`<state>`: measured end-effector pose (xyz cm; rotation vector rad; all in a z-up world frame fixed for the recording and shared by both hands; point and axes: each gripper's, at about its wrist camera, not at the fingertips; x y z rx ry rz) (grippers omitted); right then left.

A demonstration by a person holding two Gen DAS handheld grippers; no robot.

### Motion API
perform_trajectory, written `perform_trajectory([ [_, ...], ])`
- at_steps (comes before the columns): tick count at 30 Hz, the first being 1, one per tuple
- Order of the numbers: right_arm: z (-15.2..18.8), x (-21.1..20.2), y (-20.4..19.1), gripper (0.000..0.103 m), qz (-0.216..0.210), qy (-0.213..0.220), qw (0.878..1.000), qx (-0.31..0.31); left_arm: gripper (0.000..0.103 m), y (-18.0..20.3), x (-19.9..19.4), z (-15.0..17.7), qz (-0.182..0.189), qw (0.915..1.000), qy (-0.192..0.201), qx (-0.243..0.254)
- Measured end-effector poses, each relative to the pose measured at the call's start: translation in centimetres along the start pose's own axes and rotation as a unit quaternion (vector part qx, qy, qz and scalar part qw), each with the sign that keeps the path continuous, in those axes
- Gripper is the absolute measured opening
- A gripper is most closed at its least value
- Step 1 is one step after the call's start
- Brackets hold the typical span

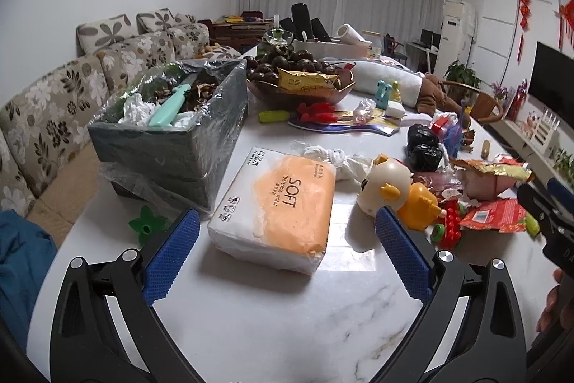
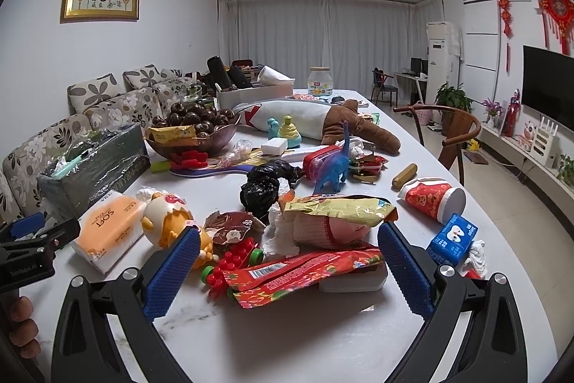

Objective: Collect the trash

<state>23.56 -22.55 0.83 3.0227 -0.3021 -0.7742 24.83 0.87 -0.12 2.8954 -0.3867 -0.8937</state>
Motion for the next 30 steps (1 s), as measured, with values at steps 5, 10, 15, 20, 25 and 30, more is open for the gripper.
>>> perform_trajectory([
  [5, 0.0, -0.02, -0.02, 0.098, 0.0, 0.001, 1.0, 0.0, 0.096, 0.54, -0.39, 0.05, -0.011, 0.9997, 0.009, 0.018],
  [10, 0.01, 0.01, -0.04, 0.098, -0.001, 0.0, 1.0, 0.0, 0.096, 0.57, -0.04, 0.04, -0.004, 0.9999, 0.0, 0.015],
  [15, 0.03, 0.04, 0.02, 0.098, -0.001, 0.0, 1.0, 0.003, 0.096, 0.22, 0.49, 0.1, 0.008, 0.9998, -0.019, -0.004],
  [20, 0.02, 0.04, -0.01, 0.098, -0.001, 0.001, 1.0, 0.001, 0.096, 0.58, 0.31, 0.18, 0.006, 0.9998, -0.016, 0.005],
  [25, 0.03, 0.06, -0.06, 0.098, -0.001, 0.002, 1.0, -0.002, 0.096, 0.92, 0.39, 0.19, -0.001, 0.9997, -0.018, 0.014],
  [30, 0.02, 0.05, -0.07, 0.098, -0.003, 0.002, 1.0, -0.002, 0.096, 1.04, 0.4, 0.21, 0.003, 0.9997, -0.017, 0.015],
])
Point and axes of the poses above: each gripper's, at about its wrist camera, not at the fingertips, and x roughly the way its jaws point, y to its right, z to its underside, and after that the axes turned 12 degrees about z, right-handed
